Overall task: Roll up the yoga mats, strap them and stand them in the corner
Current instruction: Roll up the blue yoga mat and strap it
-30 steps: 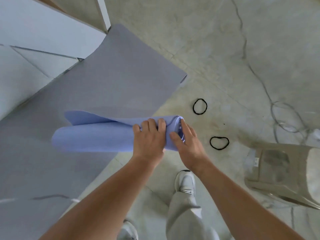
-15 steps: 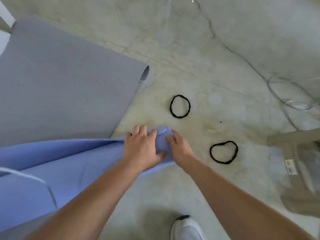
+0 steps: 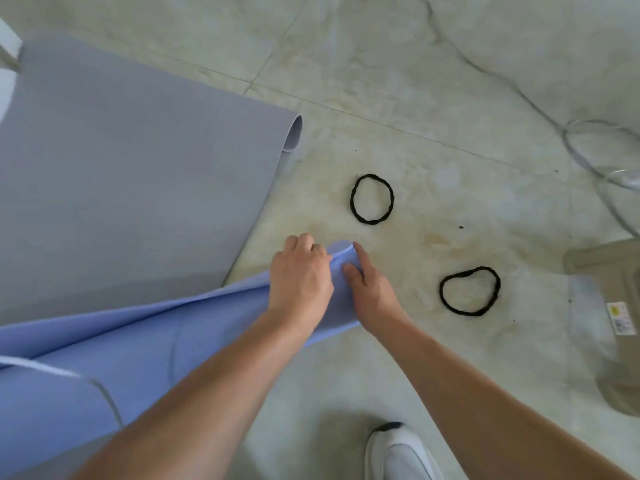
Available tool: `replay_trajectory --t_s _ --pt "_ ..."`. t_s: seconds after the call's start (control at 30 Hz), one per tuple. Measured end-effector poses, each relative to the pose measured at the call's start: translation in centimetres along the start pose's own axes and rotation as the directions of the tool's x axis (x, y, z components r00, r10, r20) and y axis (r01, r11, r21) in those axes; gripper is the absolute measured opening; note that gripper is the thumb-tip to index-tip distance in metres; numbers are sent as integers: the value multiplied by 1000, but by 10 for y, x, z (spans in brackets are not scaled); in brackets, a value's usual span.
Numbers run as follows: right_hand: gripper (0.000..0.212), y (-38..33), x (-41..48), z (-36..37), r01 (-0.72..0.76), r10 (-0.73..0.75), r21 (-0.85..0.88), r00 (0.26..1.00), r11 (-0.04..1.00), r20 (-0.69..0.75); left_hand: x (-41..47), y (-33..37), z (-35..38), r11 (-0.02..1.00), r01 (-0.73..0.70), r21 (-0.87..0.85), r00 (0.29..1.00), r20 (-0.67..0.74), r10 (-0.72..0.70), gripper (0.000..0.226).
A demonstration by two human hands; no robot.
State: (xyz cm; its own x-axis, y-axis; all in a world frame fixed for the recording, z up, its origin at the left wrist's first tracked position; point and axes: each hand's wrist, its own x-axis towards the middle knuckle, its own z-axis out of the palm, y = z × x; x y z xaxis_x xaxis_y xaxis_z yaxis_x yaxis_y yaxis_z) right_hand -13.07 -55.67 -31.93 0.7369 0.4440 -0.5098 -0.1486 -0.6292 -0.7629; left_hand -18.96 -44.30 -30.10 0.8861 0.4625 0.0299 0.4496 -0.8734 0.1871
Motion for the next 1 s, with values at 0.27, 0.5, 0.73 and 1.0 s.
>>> replay_trajectory --t_s 0.27,0.5,0.73,1.0 --pt "53 -7 5 -6 79 -87 127 994 989 60 -25 -16 -4 988 -64 -140 996 60 73 51" --pt "36 -19 -4 -10 -46 34 232 998 972 55 -47 1 -3 960 -119 255 897 442 -6 135" --pt "37 58 10 -84 -346 163 -267 833 899 -529 -45 -5 12 952 -139 274 965 254 67 113" --pt "28 98 10 -92 -452 249 -480 869 752 -429 -39 -11 14 971 -117 210 979 187 77 107"
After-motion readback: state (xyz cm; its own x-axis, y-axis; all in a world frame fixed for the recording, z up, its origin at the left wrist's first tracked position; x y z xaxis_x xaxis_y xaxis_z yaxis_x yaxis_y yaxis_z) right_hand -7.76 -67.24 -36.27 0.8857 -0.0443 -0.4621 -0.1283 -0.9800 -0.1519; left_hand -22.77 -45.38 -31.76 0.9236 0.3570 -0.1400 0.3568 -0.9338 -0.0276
